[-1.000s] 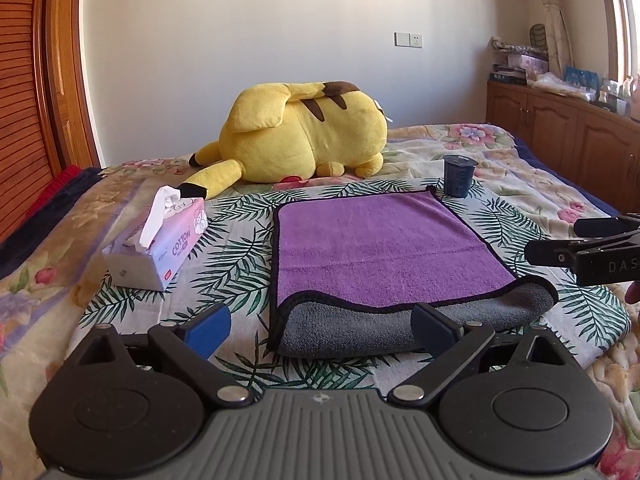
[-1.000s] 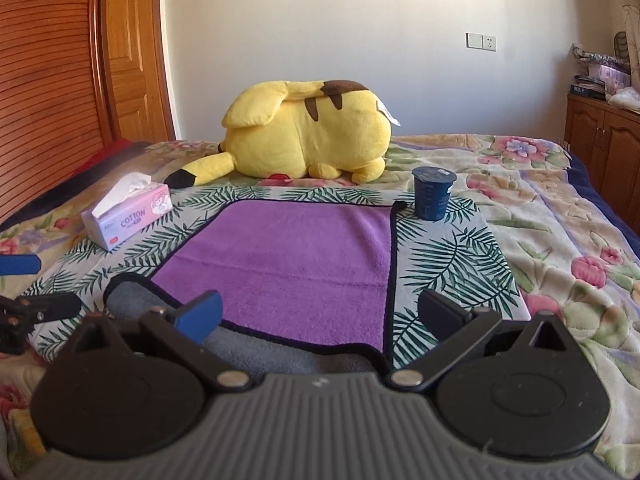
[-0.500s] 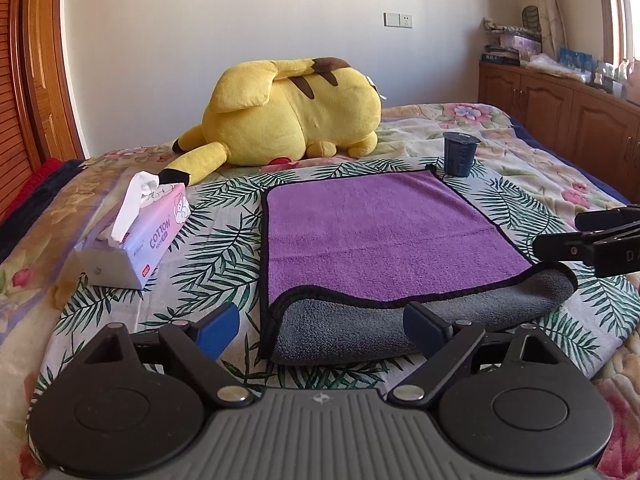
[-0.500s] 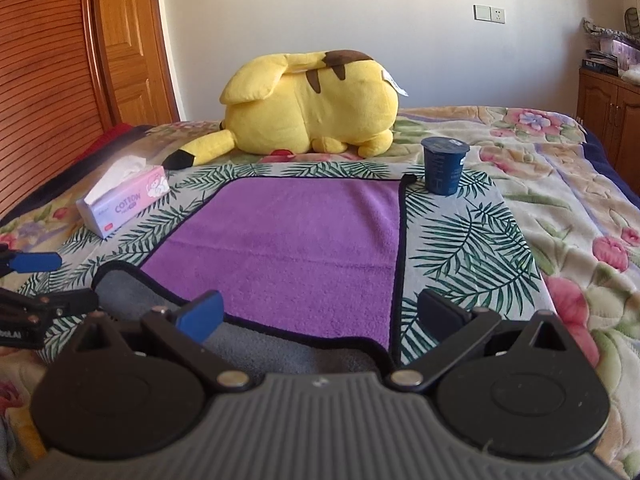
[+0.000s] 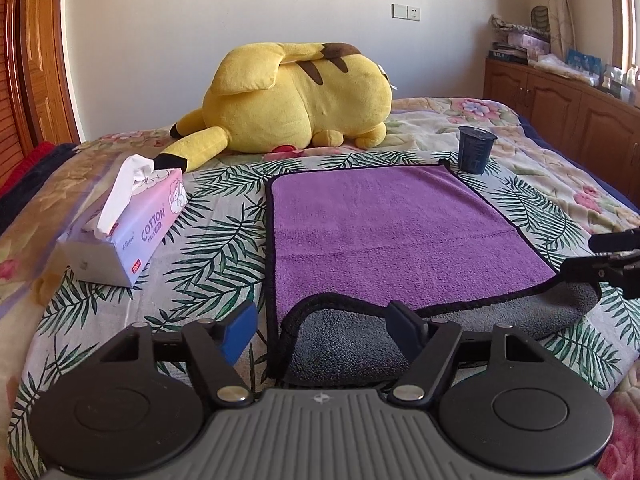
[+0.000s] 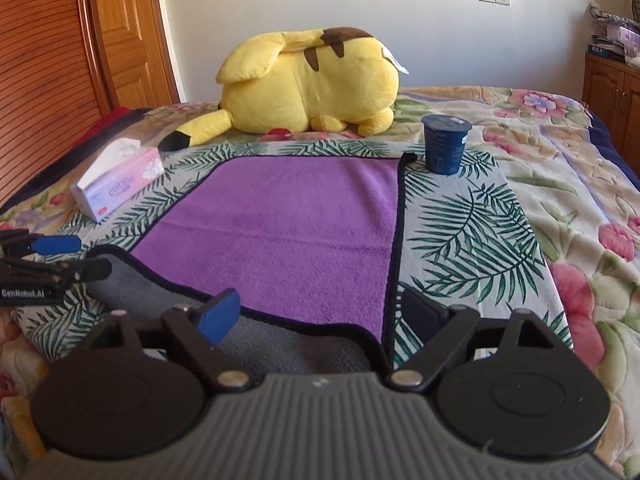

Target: Fold towel

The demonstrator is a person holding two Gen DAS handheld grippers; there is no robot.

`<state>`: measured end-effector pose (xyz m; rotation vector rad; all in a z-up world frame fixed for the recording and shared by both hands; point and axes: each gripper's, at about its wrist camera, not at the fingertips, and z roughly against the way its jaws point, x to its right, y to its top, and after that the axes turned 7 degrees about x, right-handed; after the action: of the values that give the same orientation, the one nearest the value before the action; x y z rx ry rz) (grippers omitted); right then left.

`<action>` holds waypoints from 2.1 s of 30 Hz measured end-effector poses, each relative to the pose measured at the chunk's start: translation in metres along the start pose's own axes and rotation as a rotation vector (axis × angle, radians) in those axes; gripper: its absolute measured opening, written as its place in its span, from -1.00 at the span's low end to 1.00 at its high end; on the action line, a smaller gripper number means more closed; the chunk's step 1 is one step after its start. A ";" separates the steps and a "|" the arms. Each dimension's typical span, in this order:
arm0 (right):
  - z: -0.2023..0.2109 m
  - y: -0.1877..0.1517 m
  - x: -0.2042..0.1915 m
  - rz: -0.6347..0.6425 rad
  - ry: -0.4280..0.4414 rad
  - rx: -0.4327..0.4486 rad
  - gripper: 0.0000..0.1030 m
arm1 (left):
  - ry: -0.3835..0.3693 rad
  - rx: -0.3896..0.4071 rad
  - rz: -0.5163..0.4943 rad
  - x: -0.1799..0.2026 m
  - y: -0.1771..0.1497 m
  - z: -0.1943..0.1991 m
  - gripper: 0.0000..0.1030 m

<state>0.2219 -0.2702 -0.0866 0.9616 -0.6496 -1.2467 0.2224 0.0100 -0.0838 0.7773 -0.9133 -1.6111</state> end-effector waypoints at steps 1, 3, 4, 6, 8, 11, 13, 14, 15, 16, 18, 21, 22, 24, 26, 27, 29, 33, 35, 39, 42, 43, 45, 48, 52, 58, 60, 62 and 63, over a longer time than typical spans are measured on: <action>-0.001 -0.001 0.001 0.001 -0.003 -0.008 0.70 | -0.003 -0.003 0.004 -0.001 0.000 -0.001 -0.07; -0.004 -0.003 0.003 -0.001 -0.010 -0.028 0.68 | -0.012 -0.006 0.010 -0.003 0.000 -0.003 -0.18; -0.006 -0.003 0.004 -0.002 -0.011 -0.039 0.67 | -0.014 -0.006 0.013 -0.005 0.000 -0.003 -0.24; -0.008 -0.005 0.006 0.000 -0.011 -0.057 0.66 | -0.018 -0.007 0.025 -0.007 0.000 -0.004 -0.34; -0.009 -0.006 0.008 0.004 -0.011 -0.073 0.64 | -0.024 -0.011 0.035 -0.009 -0.001 -0.005 -0.42; -0.012 -0.008 0.012 -0.011 -0.005 -0.100 0.59 | -0.032 -0.023 0.039 -0.010 -0.003 -0.006 -0.51; -0.013 -0.008 0.014 -0.017 -0.001 -0.114 0.54 | -0.028 -0.027 0.035 -0.010 -0.003 -0.006 -0.52; -0.014 -0.008 0.015 -0.017 0.003 -0.119 0.48 | -0.026 -0.029 0.035 -0.010 -0.003 -0.006 -0.52; -0.015 -0.009 0.015 -0.016 0.007 -0.126 0.41 | -0.026 -0.033 0.034 -0.010 -0.004 -0.007 -0.52; -0.015 -0.009 0.016 -0.014 0.006 -0.134 0.32 | -0.024 -0.038 0.031 -0.009 -0.005 -0.007 -0.52; -0.017 -0.010 0.018 -0.023 0.010 -0.146 0.24 | -0.021 -0.049 0.022 -0.008 -0.007 -0.009 -0.56; -0.017 -0.010 0.021 -0.041 0.024 -0.153 0.20 | -0.019 -0.066 0.016 -0.008 -0.010 -0.012 -0.59; -0.017 -0.010 0.022 -0.043 0.027 -0.155 0.17 | -0.018 -0.067 0.015 -0.008 -0.011 -0.012 -0.59; -0.017 -0.009 0.023 -0.047 0.033 -0.159 0.12 | -0.016 -0.073 0.011 -0.008 -0.012 -0.013 -0.59; -0.017 -0.009 0.024 -0.052 0.042 -0.166 0.03 | -0.016 -0.078 0.008 -0.007 -0.013 -0.013 -0.61; -0.018 -0.009 0.024 -0.054 0.045 -0.171 0.01 | -0.015 -0.080 0.007 -0.007 -0.014 -0.014 -0.61; -0.019 -0.009 0.026 -0.058 0.044 -0.181 -0.01 | -0.015 -0.084 0.005 -0.007 -0.014 -0.014 -0.64; -0.020 -0.010 0.028 -0.073 0.055 -0.193 -0.25 | -0.017 -0.085 0.006 -0.007 -0.014 -0.015 -0.80; -0.020 -0.010 0.027 -0.067 0.054 -0.195 -0.37 | -0.017 -0.085 0.006 -0.007 -0.014 -0.015 -0.92; -0.019 -0.010 0.028 -0.056 0.053 -0.192 -0.59 | -0.017 -0.083 0.008 -0.007 -0.015 -0.014 -1.00; -0.019 -0.010 0.028 -0.045 0.054 -0.189 -0.83 | -0.019 -0.078 0.011 -0.008 -0.014 -0.013 -1.00; -0.019 -0.010 0.028 -0.042 0.055 -0.186 -0.83 | -0.018 -0.075 0.011 -0.008 -0.014 -0.013 -1.00; -0.018 -0.009 0.027 -0.037 0.055 -0.180 -0.84 | -0.021 -0.073 0.011 -0.008 -0.013 -0.012 -1.00; -0.017 -0.008 0.027 -0.034 0.059 -0.172 -0.90 | -0.024 -0.067 0.012 -0.008 -0.013 -0.011 -1.00; -0.015 -0.006 0.026 -0.028 0.061 -0.147 -0.91 | -0.032 -0.048 0.022 -0.008 -0.011 -0.008 -1.00; -0.011 -0.002 0.025 -0.018 0.068 -0.100 -0.92 | -0.028 -0.011 0.030 -0.008 -0.005 -0.002 -1.00; -0.010 -0.001 0.024 -0.014 0.071 -0.084 -0.92 | -0.028 -0.003 0.032 -0.008 -0.003 -0.001 -1.00; -0.009 0.001 0.024 -0.009 0.071 -0.070 -0.92 | -0.027 0.003 0.032 -0.008 -0.001 0.000 -1.00; -0.009 0.002 0.024 -0.009 0.072 -0.064 -0.92 | -0.026 0.007 0.034 -0.009 0.000 0.001 -1.00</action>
<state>0.2357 -0.2910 -0.0916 0.9527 -0.5473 -1.2279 0.2233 0.0188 -0.0835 0.7432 -0.9464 -1.5927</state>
